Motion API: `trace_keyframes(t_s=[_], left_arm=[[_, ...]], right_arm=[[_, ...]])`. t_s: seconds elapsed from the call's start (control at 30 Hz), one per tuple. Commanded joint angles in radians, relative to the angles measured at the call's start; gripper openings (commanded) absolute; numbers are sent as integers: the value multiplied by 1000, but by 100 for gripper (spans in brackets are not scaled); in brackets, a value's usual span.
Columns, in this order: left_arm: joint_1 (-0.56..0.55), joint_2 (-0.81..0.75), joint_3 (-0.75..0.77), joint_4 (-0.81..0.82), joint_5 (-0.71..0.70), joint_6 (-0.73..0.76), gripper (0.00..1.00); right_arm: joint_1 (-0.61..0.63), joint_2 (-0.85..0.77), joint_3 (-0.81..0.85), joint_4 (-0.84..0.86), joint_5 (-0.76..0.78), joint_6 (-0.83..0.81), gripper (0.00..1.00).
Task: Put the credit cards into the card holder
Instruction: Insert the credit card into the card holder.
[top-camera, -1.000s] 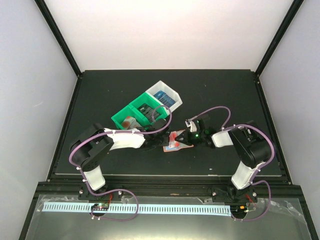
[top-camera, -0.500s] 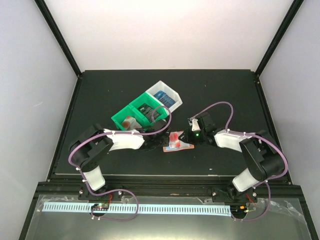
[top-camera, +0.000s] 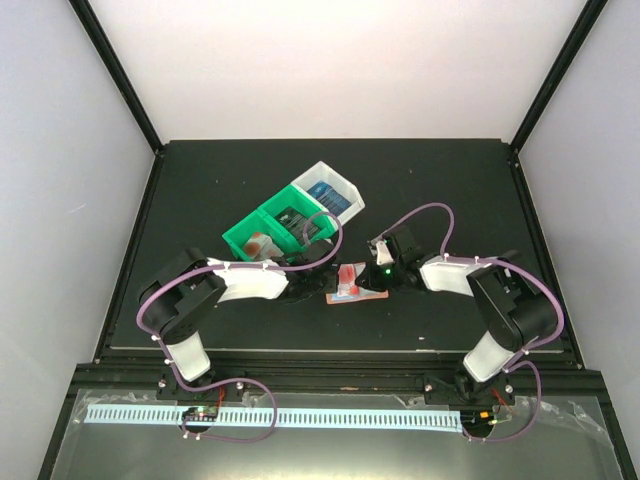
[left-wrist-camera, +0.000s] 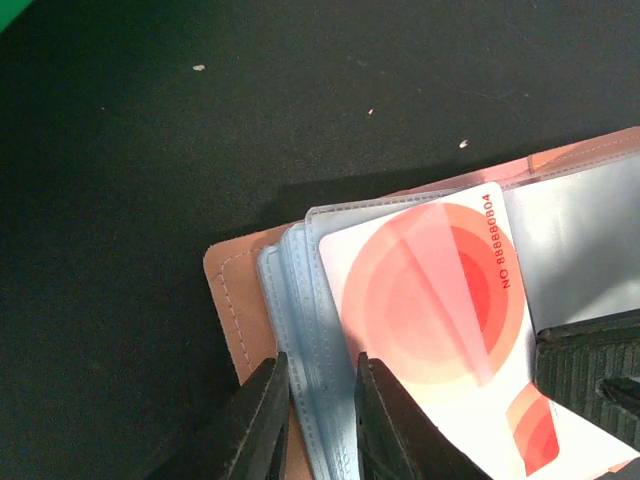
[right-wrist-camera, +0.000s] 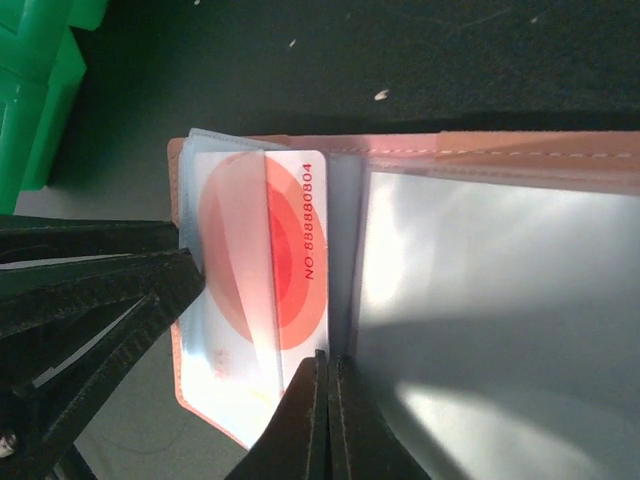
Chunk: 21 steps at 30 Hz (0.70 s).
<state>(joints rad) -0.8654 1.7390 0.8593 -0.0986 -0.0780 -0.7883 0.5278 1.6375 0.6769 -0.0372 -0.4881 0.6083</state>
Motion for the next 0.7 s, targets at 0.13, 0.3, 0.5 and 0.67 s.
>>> trace_keyframes(t_s=[0.13, 0.3, 0.5, 0.67], left_arm=[[-21, 40, -48, -47, 99, -9, 22], [-21, 39, -51, -38, 105, -9, 22], [-21, 15, -56, -47, 94, -6, 26], [-21, -19, -41, -59, 102, 10, 32]], right_arm=[[19, 21, 8, 55, -105, 18, 1], [28, 30, 12, 59, -101, 22, 1], [52, 3, 62, -74, 71, -38, 1], [89, 22, 104, -161, 163, -71, 2]])
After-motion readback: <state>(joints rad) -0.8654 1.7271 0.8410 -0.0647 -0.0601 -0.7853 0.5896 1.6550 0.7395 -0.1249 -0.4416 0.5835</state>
